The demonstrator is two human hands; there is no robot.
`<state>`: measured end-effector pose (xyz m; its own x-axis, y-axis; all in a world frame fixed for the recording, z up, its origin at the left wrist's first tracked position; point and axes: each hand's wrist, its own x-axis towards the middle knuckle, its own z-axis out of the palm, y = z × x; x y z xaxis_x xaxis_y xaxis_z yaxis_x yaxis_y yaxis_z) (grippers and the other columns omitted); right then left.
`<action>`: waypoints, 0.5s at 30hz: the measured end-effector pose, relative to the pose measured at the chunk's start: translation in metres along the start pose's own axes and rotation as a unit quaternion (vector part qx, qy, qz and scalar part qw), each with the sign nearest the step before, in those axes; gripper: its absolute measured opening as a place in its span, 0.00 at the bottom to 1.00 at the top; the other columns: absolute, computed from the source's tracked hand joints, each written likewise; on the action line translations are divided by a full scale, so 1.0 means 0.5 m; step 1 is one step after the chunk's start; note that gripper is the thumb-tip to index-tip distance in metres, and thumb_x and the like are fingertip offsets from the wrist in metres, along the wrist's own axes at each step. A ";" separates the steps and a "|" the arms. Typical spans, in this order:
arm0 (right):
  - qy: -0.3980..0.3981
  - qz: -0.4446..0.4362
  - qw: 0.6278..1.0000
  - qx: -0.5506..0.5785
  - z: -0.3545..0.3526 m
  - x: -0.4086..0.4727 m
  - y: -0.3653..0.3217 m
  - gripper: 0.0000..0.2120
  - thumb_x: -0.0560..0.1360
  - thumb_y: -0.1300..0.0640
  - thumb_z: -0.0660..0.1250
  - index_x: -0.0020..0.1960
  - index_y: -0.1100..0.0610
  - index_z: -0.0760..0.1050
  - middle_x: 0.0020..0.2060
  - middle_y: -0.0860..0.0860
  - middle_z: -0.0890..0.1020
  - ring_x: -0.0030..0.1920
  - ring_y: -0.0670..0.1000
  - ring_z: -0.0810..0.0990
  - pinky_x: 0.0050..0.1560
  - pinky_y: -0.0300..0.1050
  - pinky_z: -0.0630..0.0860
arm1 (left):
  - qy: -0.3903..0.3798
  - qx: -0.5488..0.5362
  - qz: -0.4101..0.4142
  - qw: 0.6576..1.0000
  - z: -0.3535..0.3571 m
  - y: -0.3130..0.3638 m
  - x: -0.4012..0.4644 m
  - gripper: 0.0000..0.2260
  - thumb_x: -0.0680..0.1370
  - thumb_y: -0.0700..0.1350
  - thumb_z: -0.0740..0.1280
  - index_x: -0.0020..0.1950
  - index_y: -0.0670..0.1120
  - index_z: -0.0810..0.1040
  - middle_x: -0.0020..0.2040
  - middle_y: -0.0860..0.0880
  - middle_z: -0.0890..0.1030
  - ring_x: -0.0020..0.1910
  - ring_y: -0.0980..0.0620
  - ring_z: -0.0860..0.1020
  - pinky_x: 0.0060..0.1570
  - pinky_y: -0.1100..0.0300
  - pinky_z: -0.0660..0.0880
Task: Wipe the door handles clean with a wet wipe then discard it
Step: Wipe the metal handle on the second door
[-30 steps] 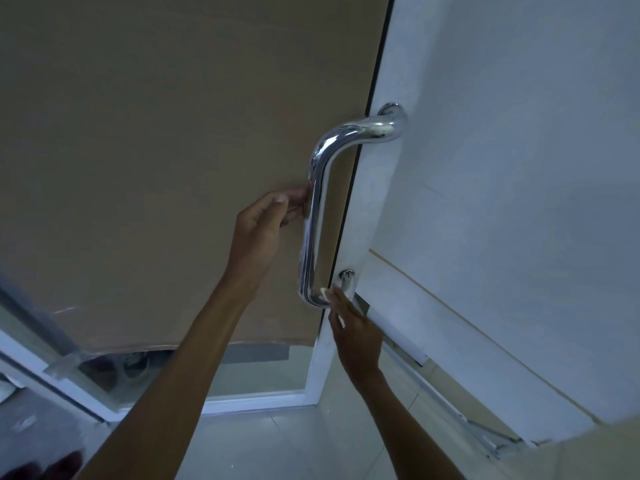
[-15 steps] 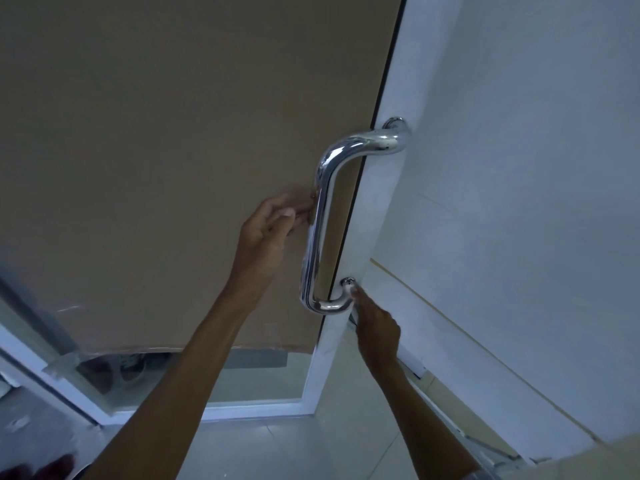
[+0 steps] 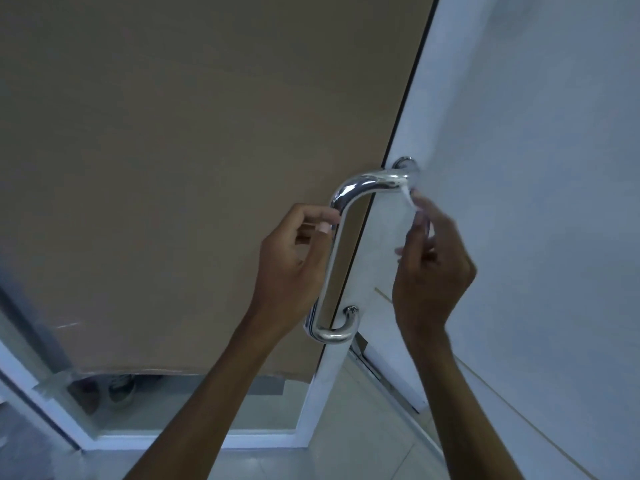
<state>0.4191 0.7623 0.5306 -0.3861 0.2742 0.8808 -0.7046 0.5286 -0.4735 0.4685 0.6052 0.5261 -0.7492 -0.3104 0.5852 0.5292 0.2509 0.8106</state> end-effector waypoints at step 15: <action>-0.174 -0.213 0.945 -0.178 0.042 0.069 0.023 0.17 0.87 0.55 0.63 0.74 0.45 0.77 0.71 0.39 0.78 0.29 0.40 0.76 0.26 0.35 0.69 | 0.041 0.025 0.005 0.999 -0.007 0.012 0.048 0.08 0.84 0.40 0.64 0.56 0.49 0.81 0.52 0.58 0.83 0.54 0.60 0.81 0.52 0.72 0.72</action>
<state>0.3851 0.7609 0.5553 -0.3283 -0.2728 0.9043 -0.6199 0.7846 0.0117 0.4551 0.5962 0.5452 -0.7072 -0.3816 0.5952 0.5146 0.2995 0.8034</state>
